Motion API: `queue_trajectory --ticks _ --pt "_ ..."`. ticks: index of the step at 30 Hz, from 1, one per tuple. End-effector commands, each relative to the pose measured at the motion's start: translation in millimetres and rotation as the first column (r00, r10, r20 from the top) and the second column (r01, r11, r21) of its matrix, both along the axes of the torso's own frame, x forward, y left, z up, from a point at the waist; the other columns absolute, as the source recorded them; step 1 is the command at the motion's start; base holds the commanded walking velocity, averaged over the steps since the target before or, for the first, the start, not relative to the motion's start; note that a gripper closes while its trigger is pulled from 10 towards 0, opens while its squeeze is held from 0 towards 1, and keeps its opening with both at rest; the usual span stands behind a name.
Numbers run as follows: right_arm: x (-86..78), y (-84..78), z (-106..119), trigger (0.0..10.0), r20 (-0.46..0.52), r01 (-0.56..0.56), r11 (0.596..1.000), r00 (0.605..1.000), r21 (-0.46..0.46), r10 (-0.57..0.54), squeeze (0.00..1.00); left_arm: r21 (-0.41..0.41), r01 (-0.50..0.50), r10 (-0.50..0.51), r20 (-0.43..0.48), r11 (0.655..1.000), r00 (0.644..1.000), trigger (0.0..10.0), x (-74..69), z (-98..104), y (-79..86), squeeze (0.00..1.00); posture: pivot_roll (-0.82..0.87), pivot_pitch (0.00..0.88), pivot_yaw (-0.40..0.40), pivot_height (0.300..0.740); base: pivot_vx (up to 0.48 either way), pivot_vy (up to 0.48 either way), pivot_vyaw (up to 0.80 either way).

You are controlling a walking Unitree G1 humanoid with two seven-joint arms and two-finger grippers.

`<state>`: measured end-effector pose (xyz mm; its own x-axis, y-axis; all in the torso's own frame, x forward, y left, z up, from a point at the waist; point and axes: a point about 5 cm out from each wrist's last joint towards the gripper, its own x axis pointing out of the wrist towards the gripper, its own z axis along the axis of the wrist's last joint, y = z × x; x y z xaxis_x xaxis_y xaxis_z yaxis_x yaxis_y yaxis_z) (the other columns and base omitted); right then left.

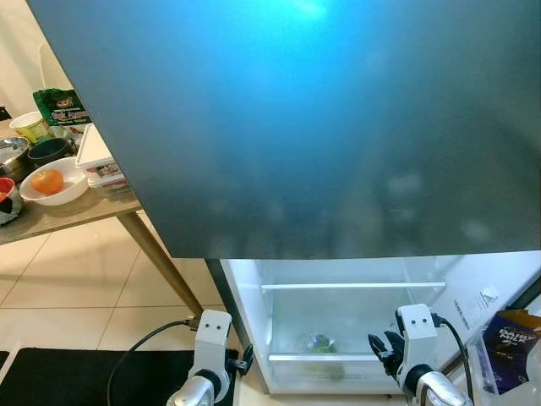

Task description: Restocking fridge

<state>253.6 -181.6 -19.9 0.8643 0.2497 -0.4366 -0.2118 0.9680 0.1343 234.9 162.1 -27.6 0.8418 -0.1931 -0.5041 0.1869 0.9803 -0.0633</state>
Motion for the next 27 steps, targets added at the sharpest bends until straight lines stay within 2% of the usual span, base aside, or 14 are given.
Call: queue_trajectory --ticks 1,5,8,20,27 --pt "-2.8 2.2 -1.4 10.0 0.002 -0.009 1.000 1.000 0.021 0.009 0.00 -0.010 -0.014 0.013 -0.020 1.000 1.000 10.0 -6.3 -5.3 -0.2 0.00 0.02 0.077 0.045 0.689 0.000 0.000 0.00" --pt "-4.4 1.7 -3.7 10.0 -0.014 -0.006 1.000 1.000 -0.003 0.006 0.00 -0.009 -0.014 0.013 -0.018 1.000 1.000 10.0 -6.3 -4.9 0.4 0.00 0.02 0.075 0.047 0.714 0.000 0.000 0.00" --pt "-4.5 1.0 -5.7 10.0 -0.031 0.023 1.000 0.999 -0.005 -0.023 0.00 -0.014 -0.014 0.014 -0.012 1.000 1.000 10.0 -5.8 -4.1 0.3 0.00 0.02 0.073 0.050 0.714 0.000 0.000 0.00" --pt "-7.2 0.3 -8.9 10.0 -0.054 0.012 1.000 0.998 -0.017 -0.013 0.00 -0.020 -0.020 0.019 -0.012 1.000 1.000 10.0 -5.7 -4.1 -1.7 0.00 0.02 0.081 0.048 0.714 0.000 0.000 0.00" --pt "-5.1 1.6 -5.8 10.0 -0.039 -0.001 1.000 0.999 0.019 0.001 0.00 -0.022 -0.032 0.032 -0.014 0.999 0.999 10.0 -6.4 -4.3 -0.3 0.00 0.03 0.084 0.041 0.719 0.000 0.000 0.00"
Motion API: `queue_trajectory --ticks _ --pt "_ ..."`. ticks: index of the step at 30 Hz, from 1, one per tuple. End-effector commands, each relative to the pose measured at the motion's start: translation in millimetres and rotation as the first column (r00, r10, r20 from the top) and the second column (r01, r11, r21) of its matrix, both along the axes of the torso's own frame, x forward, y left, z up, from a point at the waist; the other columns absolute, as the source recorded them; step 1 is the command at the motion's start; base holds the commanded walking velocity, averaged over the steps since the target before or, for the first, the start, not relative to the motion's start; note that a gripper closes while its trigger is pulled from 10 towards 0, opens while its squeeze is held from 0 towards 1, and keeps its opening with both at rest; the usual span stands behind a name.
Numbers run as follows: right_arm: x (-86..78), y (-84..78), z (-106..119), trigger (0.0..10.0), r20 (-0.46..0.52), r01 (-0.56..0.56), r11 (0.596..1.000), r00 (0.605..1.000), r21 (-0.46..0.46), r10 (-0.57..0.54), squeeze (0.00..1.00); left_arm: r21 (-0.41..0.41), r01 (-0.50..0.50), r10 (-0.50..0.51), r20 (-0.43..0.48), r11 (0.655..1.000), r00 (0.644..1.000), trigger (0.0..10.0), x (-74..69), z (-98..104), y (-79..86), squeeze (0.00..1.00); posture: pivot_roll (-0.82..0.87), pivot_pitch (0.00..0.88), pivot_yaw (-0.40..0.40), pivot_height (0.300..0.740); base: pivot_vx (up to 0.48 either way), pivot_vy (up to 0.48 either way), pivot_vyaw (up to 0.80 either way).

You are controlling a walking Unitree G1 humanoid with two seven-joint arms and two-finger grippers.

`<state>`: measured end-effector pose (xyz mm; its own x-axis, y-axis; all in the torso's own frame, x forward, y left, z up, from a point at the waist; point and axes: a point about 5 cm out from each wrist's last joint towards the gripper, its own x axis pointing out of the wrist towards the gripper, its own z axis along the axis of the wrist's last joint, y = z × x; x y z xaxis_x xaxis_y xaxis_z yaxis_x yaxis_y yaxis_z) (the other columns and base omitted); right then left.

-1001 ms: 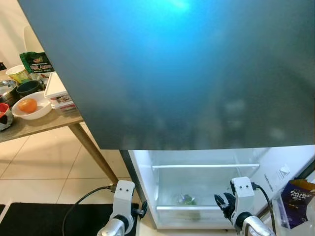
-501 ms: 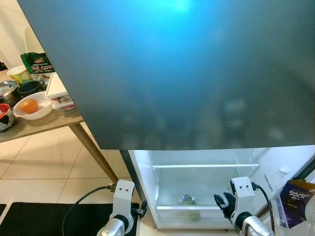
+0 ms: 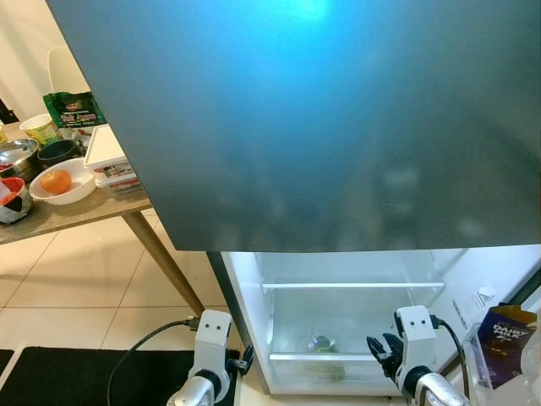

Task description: Restocking fridge

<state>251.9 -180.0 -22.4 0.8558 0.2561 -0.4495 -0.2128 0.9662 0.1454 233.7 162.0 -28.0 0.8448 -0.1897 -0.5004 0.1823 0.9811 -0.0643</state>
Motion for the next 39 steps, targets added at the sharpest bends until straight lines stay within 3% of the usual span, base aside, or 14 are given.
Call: queue_trajectory --ticks 1,23,39 --pt "-3.2 0.1 -3.4 10.0 -0.024 -0.004 1.000 1.000 0.002 0.004 0.00 -0.020 -0.028 0.028 -0.017 0.999 0.999 10.0 -5.4 -3.9 0.1 0.00 0.03 0.085 0.042 0.724 0.000 0.000 0.00" --pt "-5.0 -2.3 -7.1 10.0 -0.053 0.013 0.999 0.998 -0.036 -0.015 0.00 -0.046 -0.056 0.055 -0.029 0.997 0.998 10.0 -5.3 -4.2 -1.1 0.00 0.03 0.092 0.038 0.734 0.000 0.000 0.00" --pt "-5.3 -1.6 -6.6 10.0 -0.044 0.014 1.000 0.999 -0.023 -0.015 0.00 -0.052 -0.054 0.053 -0.027 0.997 0.998 10.0 -6.2 -3.1 -1.9 0.00 0.03 0.094 0.038 0.734 0.000 0.254 0.00"
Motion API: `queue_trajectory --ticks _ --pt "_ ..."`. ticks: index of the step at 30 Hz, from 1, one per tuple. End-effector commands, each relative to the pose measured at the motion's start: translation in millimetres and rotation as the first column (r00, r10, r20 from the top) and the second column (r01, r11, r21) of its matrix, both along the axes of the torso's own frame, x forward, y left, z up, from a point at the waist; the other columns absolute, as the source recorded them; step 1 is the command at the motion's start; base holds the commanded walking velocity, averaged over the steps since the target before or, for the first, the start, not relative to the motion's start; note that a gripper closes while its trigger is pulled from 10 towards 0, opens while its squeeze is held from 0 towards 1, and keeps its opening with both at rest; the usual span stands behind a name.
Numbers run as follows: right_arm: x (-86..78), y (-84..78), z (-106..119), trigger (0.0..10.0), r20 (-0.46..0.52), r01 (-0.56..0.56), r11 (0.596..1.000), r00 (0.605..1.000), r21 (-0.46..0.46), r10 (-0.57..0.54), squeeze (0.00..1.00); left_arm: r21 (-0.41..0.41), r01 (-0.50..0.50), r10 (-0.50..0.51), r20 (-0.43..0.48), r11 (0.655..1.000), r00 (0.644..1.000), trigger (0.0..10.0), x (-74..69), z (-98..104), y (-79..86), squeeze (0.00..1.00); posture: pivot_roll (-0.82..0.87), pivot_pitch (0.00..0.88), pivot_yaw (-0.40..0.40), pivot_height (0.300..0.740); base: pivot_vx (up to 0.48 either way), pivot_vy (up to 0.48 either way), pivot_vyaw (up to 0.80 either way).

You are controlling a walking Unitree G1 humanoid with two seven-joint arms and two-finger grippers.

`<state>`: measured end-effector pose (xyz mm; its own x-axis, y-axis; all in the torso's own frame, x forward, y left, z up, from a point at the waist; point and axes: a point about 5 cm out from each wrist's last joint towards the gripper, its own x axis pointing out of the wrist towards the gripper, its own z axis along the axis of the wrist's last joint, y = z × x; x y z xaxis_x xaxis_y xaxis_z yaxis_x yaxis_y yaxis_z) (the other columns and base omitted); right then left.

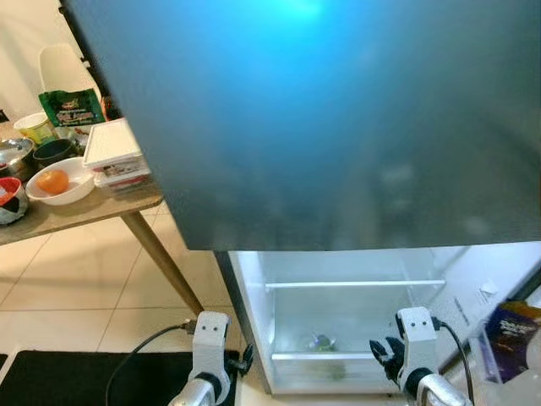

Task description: Restocking fridge

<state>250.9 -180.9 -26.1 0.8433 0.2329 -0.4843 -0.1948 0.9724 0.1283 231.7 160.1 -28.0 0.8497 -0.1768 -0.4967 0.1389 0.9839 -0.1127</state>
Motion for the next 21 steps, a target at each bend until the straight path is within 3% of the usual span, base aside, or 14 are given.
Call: queue_trajectory --ticks 1,21 --pt "-4.3 -1.0 -2.9 10.0 -0.010 0.002 1.000 1.000 0.003 -0.002 0.00 -0.005 -0.009 0.008 -0.020 1.000 1.000 10.0 -4.1 -2.9 -0.1 0.00 0.03 0.094 0.039 0.734 0.000 0.247 0.00" --pt "-6.9 -1.3 -3.9 10.0 -0.008 0.005 1.000 1.000 0.010 -0.005 0.00 -0.003 -0.001 0.001 -0.027 1.000 1.000 10.0 -5.0 -2.9 0.9 0.00 0.03 0.095 0.046 0.734 0.000 0.232 0.00"
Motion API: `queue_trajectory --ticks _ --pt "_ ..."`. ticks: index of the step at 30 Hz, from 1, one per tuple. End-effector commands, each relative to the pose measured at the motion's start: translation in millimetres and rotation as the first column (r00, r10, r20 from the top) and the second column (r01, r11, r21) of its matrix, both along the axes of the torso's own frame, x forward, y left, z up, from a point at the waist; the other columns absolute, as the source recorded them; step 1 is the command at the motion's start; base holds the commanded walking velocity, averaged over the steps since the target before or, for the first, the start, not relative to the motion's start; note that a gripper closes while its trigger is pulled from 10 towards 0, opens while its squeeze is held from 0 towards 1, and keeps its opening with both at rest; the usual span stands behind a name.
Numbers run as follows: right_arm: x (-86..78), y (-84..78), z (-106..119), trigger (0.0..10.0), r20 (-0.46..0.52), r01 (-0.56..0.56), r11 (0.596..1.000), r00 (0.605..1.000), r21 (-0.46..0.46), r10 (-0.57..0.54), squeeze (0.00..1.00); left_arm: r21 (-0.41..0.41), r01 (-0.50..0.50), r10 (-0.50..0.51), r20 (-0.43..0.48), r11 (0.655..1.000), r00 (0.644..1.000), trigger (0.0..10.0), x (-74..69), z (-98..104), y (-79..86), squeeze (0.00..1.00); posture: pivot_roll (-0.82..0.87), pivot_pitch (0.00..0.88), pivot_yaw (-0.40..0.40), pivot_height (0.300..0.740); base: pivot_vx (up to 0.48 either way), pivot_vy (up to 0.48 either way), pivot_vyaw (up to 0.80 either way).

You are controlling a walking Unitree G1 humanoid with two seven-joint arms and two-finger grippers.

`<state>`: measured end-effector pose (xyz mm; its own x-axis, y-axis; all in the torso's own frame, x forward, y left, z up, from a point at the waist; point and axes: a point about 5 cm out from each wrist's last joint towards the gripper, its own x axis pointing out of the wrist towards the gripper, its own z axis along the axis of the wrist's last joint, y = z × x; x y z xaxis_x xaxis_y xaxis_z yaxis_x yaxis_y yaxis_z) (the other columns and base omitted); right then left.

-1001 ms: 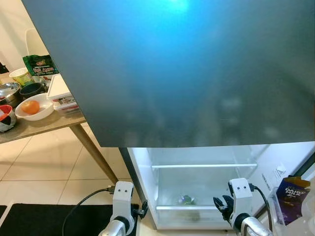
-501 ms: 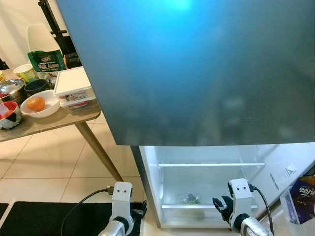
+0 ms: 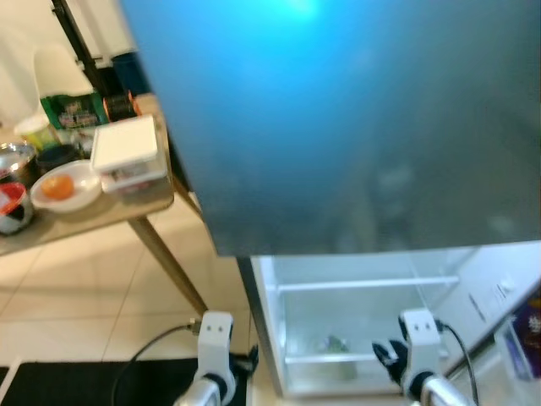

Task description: Restocking fridge

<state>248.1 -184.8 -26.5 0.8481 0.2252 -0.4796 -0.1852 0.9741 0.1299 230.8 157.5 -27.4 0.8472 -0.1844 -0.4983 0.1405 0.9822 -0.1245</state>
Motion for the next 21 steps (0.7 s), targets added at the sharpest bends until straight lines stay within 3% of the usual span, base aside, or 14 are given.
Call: queue_trajectory --ticks 1,17,21 --pt "-4.2 2.6 -3.4 10.0 -0.013 -0.005 1.000 1.000 0.008 0.005 0.00 0.008 -0.003 0.003 -0.023 1.000 1.000 10.0 -4.1 -3.6 3.5 0.00 0.03 0.095 0.046 0.734 0.000 0.000 0.00" --pt "-7.6 5.1 -5.8 10.0 -0.014 0.008 1.000 1.000 0.023 -0.007 0.00 0.027 0.056 -0.055 -0.039 0.998 0.998 10.0 -3.3 -2.5 3.6 0.00 0.03 0.086 0.070 0.734 0.000 0.000 0.00" --pt "-8.4 5.2 -6.3 10.0 -0.013 0.016 0.999 1.000 0.027 -0.016 0.00 0.051 0.078 -0.075 -0.045 0.996 0.996 10.0 -1.5 -2.2 3.3 0.00 0.03 0.085 0.076 0.734 0.000 -0.480 0.00"
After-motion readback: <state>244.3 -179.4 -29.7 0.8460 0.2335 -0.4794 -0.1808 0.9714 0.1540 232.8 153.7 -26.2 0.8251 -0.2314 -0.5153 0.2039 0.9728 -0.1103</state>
